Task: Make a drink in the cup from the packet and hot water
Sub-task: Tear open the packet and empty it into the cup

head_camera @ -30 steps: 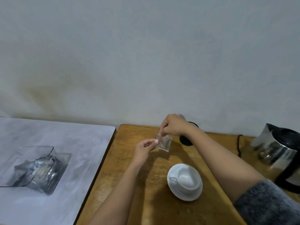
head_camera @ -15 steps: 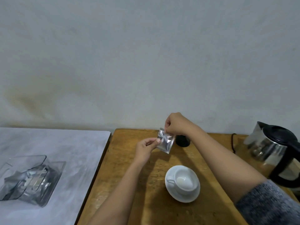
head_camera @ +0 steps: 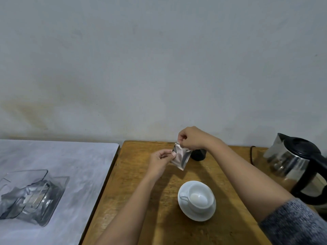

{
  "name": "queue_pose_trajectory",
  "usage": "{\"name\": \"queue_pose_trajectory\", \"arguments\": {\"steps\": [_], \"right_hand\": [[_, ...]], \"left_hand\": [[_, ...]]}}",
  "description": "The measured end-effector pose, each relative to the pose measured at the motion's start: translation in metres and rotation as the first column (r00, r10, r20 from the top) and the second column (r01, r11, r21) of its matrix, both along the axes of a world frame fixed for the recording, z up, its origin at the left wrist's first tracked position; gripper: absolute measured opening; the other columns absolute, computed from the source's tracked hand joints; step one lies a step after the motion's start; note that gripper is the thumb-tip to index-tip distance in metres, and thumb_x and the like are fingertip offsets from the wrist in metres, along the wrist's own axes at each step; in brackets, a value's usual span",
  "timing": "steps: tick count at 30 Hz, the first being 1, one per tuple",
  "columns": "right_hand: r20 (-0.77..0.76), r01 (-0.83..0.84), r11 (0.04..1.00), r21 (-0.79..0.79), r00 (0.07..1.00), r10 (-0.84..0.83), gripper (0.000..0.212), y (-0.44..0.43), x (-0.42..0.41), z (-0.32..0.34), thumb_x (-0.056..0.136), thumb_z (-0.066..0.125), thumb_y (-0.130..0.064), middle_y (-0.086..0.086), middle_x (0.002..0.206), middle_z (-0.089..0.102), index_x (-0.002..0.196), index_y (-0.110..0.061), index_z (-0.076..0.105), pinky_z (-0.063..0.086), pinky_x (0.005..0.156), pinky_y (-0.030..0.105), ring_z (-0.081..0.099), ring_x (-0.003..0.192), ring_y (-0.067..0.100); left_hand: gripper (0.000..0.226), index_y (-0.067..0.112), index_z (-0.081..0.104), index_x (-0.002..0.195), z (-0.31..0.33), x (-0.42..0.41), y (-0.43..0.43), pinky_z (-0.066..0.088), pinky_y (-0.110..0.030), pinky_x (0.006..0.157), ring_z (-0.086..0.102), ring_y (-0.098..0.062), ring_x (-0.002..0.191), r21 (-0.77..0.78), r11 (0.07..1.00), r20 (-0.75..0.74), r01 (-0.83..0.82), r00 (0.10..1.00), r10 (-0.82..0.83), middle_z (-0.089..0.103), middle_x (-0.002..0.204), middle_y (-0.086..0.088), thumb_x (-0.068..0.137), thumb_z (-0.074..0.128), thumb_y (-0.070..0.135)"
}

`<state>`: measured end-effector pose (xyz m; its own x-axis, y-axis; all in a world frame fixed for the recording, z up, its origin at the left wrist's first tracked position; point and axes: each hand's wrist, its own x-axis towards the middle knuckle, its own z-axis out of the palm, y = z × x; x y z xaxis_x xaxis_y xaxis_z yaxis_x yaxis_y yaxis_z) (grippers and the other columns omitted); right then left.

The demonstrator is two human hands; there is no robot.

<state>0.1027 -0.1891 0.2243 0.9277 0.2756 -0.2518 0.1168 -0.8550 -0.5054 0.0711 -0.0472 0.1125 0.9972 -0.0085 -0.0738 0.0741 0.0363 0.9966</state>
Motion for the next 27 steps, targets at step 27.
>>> {"name": "queue_pose_trajectory", "arguments": {"steps": [27], "right_hand": [[0.227,-0.114,0.992,0.048,0.969,0.101,0.025,0.022,-0.012,-0.029,0.077,0.049,-0.004,-0.001,0.074,0.064,0.067,-0.023,0.061,0.052,0.067,0.037,0.056,0.068,0.02]], "left_hand": [[0.028,0.017,0.063,0.062,0.013,-0.009,0.007,0.04,-0.025,0.061,0.053,-0.015,0.066,-0.107,0.991,-0.037,-0.086,0.996,0.082,0.061,0.069,-0.003,0.086,0.055,0.005]]}}
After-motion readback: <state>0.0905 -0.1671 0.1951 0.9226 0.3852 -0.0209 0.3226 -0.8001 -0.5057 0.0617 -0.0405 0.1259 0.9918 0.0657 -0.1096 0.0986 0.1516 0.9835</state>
